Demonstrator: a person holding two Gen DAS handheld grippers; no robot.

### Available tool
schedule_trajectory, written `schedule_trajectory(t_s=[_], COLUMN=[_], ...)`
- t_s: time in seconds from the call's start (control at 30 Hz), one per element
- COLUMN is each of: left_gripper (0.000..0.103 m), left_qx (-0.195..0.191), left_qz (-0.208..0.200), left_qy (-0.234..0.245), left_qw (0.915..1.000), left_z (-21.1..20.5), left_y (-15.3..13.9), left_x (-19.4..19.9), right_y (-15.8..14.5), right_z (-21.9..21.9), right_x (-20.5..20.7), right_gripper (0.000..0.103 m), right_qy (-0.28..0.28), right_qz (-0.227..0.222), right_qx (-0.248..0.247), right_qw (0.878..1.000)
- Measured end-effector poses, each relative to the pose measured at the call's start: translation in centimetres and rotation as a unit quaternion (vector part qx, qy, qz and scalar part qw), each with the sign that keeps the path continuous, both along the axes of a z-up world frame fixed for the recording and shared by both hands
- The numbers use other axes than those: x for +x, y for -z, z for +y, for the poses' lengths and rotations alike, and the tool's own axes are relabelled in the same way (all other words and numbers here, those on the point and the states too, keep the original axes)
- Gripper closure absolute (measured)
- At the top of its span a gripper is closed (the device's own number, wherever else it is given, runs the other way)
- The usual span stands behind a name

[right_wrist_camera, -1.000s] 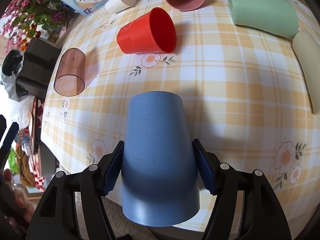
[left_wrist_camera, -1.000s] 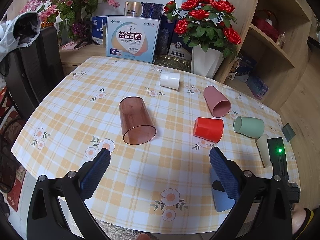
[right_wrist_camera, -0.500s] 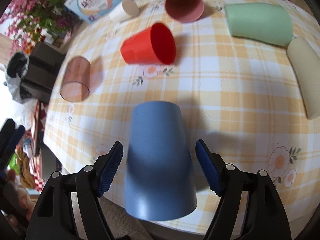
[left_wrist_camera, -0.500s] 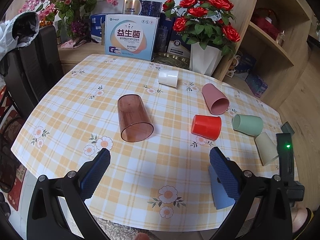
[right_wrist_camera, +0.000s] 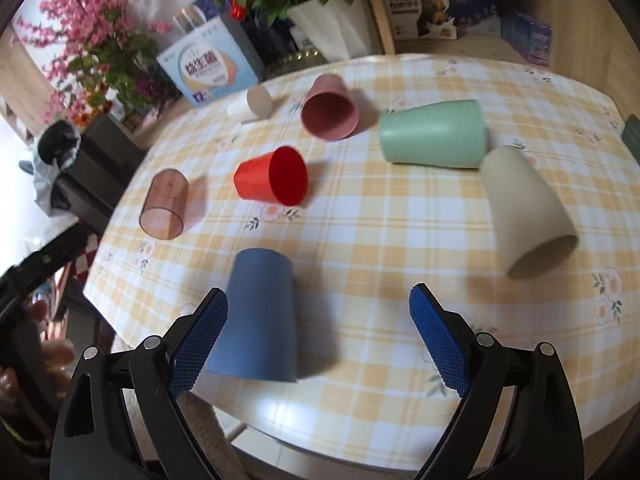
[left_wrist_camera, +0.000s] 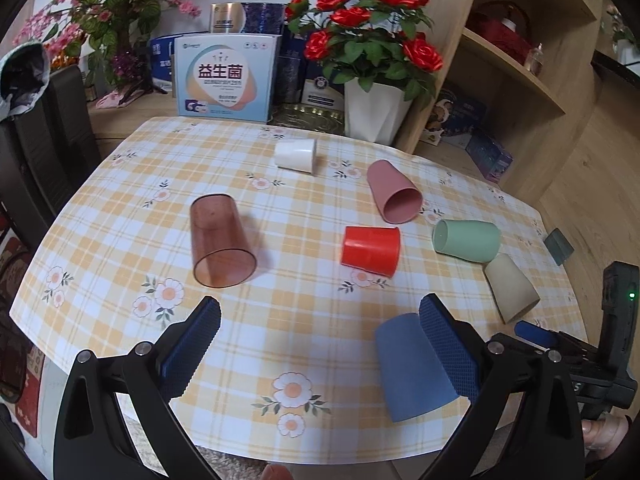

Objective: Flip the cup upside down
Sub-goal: 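Pass the blue cup from the right gripper into the left gripper, then lower the blue cup rim-down onto the table with the left gripper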

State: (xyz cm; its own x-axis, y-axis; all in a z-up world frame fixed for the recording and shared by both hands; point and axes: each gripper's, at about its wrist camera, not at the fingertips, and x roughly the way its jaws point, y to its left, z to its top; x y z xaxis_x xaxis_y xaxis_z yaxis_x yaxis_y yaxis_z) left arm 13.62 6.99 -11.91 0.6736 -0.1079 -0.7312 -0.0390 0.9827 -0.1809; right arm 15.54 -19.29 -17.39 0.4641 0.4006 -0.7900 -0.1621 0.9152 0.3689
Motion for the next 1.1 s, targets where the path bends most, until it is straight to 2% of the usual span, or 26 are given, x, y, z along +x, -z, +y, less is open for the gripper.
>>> schedule_trajectory(t_s=[0.13,0.27,0.33,0.5,0.6,0.63,0.7,0.8,0.9,1.1], left_gripper=[0.006,0.006,0.006,0.006,0.008,0.016,0.024,0.031,0.031,0.031], left_qx=[-0.001,0.018,0.019,0.061,0.036,0.025,0.013,-0.006,-0.029,-0.046], left_qz=[0.011,0.03,0.046,0.07,0.107,0.122,0.15,0.183,0.209,0.248], left_qy=[0.026,0.046,0.049,0.05,0.048,0.048,0.049,0.044,0.038,0.034], left_qw=[0.9996,0.9984,0.9976,0.9944,0.9924,0.991,0.9873,0.9822,0.9767,0.967], left_z=[-2.0,-4.4,-5.1,-6.9,-7.0,-6.9,-7.1,-7.0,-6.8,-6.8], left_y=[0.4,1.2,1.8,2.8,3.8,4.4,5.6,7.1,8.3,10.1], left_x=[0.8,1.7,2.3,4.4,5.9,6.5,7.5,8.6,9.3,9.7], right_y=[-0.7,-1.2,-1.3,-1.2,-0.9,-0.9,-0.6,-0.1,0.3,0.5], right_z=[-1.9,-2.8,-3.2,-4.8,-5.9,-6.3,-6.9,-7.8,-8.1,-8.3], right_x=[-1.0,-1.7,-2.0,-2.0,-1.7,-1.7,-1.6,-1.5,-1.4,-1.3], right_gripper=[0.014,0.014,0.014,0.014,0.014,0.014,0.014,0.014,0.014,0.014], right_qy=[0.013,0.015,0.03,0.071,0.092,0.097,0.104,0.112,0.118,0.121], right_qz=[-0.024,-0.038,-0.048,-0.07,-0.072,-0.071,-0.068,-0.061,-0.056,-0.052], right_qx=[0.006,0.006,-0.015,-0.06,-0.072,-0.074,-0.075,-0.076,-0.074,-0.073], right_qw=[1.0,0.999,0.998,0.993,0.99,0.99,0.989,0.989,0.989,0.989])
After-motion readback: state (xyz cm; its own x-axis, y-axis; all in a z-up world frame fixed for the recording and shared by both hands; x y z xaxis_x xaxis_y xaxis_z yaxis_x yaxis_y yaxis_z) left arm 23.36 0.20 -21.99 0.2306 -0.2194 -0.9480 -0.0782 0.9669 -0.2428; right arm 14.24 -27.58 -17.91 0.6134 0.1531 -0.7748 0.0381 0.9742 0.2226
